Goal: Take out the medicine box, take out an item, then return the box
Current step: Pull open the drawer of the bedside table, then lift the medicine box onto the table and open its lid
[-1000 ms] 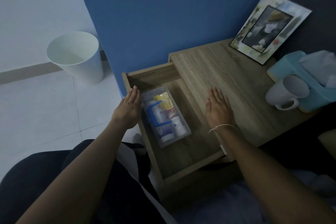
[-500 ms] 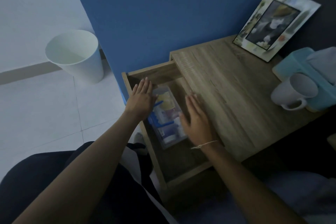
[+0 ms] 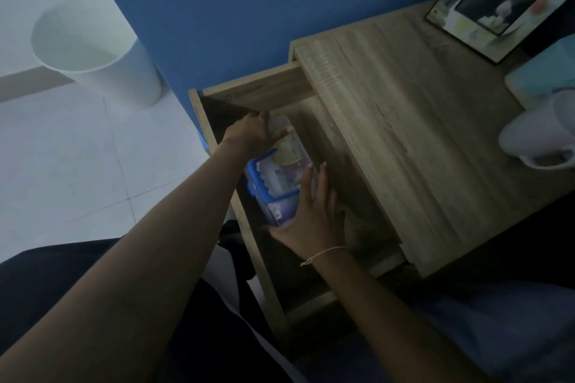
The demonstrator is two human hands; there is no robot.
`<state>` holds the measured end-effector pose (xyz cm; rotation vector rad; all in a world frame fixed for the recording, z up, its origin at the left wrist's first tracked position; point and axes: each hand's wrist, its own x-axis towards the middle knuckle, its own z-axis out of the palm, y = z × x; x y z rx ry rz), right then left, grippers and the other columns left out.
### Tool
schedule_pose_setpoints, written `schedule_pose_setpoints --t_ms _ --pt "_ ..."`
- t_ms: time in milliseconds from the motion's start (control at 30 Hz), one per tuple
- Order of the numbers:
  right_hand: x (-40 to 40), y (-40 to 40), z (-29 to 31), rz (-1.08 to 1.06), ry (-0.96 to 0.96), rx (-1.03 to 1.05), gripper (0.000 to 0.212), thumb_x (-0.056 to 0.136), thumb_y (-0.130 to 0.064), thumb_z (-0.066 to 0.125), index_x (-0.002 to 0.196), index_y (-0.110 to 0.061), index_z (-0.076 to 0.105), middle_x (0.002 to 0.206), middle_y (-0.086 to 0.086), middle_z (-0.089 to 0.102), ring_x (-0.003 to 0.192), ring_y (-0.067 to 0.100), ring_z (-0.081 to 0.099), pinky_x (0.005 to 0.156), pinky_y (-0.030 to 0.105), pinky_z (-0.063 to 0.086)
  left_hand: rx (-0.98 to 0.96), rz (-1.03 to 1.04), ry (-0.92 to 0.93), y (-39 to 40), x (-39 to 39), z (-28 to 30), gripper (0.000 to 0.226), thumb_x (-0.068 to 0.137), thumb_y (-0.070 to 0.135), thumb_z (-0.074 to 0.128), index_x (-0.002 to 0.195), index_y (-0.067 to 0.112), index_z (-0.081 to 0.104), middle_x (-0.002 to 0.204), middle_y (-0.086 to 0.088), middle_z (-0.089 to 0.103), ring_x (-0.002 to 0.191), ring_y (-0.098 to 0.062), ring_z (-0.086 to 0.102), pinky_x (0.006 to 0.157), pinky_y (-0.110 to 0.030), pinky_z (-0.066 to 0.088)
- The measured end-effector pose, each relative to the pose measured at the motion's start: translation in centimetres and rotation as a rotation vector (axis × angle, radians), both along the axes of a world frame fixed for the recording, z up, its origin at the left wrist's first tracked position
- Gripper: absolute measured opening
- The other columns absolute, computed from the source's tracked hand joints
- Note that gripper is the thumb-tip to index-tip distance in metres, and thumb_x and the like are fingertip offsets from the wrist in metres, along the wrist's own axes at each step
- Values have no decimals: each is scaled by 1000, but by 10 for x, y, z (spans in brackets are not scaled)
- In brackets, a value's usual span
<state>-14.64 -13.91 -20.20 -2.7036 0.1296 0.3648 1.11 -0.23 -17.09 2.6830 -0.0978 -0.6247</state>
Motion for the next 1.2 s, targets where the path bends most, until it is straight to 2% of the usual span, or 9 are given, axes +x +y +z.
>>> schedule_pose_setpoints --t_ms 200,333,433,500,600,767,900,1033,1200 --pt "3 4 4 -29 -30 72 139 46 -64 74 147 -34 -16 155 9 6 132 37 26 95 50 39 -107 28 49 4 -1 0 73 81 75 33 123 19 52 113 -12 65 98 -28 63 87 -47 53" --pt "4 3 17 -31 -59 107 138 45 -62 76 146 -38 -16 154 6 10 130 35 28 90 46 41 -70 57 -6 6 -3 15 76 80 77 32 112 14 60 106 -12 68 94 -29 65 85 -46 55" --pt "6 3 34 -37 -116 97 138 43 -66 73 147 -38 -14 152 4 14 128 35 31 83 44 43 -6 103 -69 7 -4 37 83 76 81 29 98 9 65 99 -14 71 86 -29 65 72 -37 53" --pt "8 4 52 -26 -142 85 137 43 -67 71 147 -38 -13 153 3 14 131 36 30 87 49 44 2 133 -146 10 -4 57 82 77 80 33 101 9 66 105 -15 69 93 -32 64 70 -35 48" --pt "13 4 84 -5 -157 101 137 43 -68 71 145 -39 -16 154 3 10 136 37 25 99 57 39 -35 171 -241 15 -1 88 76 77 77 40 109 13 63 115 -13 66 103 -33 60 75 -37 46" --pt "23 -13 146 99 -197 143 131 46 -68 70 142 -42 -17 151 -6 4 136 35 19 101 52 35 -47 169 -291 20 7 141 80 74 81 36 105 12 63 115 -14 65 105 -36 59 91 -48 50" --pt "41 -56 187 140 -153 103 134 48 -66 73 143 -41 -17 156 -5 3 141 39 13 108 53 29 -171 135 -278 -2 13 169 69 81 69 47 117 11 59 127 -15 60 116 -35 54 97 -42 44" --pt "58 -104 203 178 -101 -1 136 47 -65 73 146 -37 -16 159 1 3 144 37 11 115 49 22 -295 84 -214 -35 13 171 70 85 55 56 137 10 43 142 -15 48 130 -34 45 107 -40 36" --pt "66 -143 203 196 -14 -51 137 50 -62 76 148 -34 -16 160 2 1 147 32 6 117 47 19 -414 63 -182 -68 6 157 71 86 47 61 140 8 37 144 -16 46 131 -32 44 108 -37 34"
